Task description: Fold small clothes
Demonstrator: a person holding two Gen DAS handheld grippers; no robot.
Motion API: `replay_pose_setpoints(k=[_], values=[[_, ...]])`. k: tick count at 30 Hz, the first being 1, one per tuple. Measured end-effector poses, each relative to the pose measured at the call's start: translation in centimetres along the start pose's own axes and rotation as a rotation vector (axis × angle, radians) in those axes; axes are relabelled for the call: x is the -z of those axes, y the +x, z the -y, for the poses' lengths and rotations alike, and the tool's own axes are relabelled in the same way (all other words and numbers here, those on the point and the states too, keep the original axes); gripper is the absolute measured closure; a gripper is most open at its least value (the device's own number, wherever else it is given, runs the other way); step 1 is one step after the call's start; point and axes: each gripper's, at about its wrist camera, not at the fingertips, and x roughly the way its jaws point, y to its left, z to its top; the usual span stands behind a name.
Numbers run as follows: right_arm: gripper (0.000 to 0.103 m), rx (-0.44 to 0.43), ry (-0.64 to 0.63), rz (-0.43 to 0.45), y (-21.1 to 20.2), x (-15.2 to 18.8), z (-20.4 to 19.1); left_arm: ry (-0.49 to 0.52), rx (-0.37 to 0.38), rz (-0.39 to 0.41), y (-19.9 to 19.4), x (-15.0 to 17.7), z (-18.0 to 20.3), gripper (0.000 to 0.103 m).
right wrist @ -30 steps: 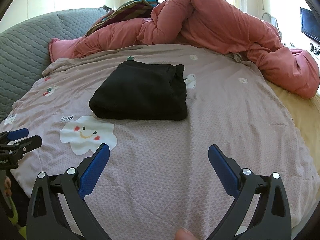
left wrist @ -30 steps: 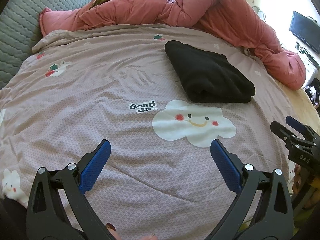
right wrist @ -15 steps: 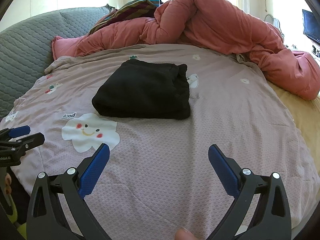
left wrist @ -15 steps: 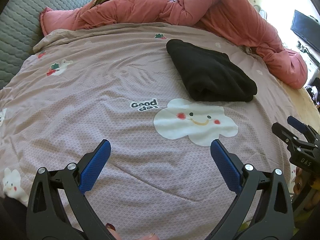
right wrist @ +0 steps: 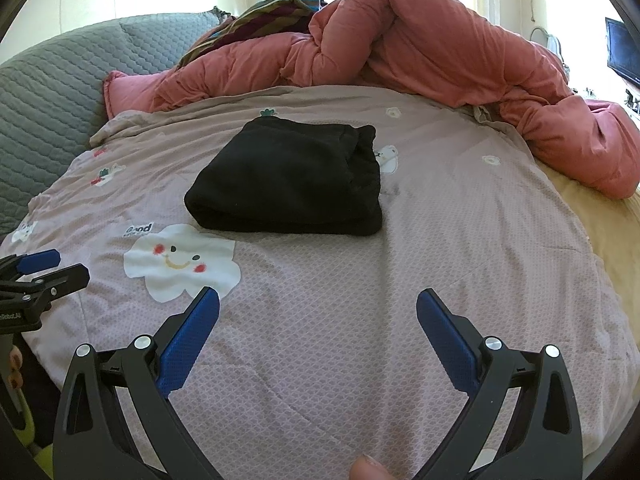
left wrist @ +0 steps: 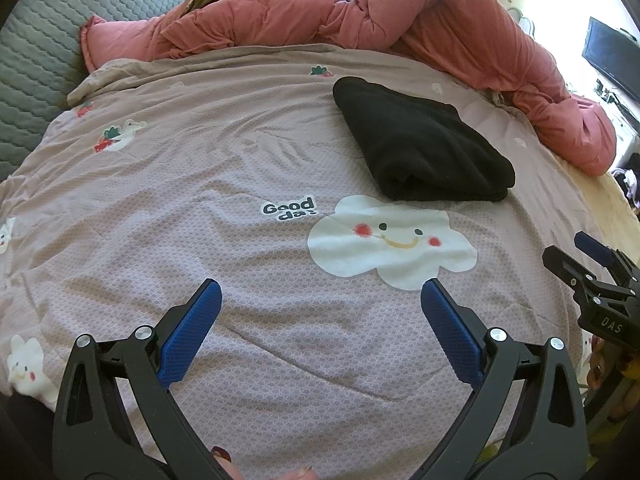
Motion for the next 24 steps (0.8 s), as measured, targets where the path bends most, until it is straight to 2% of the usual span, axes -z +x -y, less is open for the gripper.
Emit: replay_pose_setpoints(k=[24], values=[[0.005,0.020,0.001,0.004,-0.16,0.10,0.01,-0.021,-0.026,-0.003,-0.38,-0.07,-0.49,0.010]])
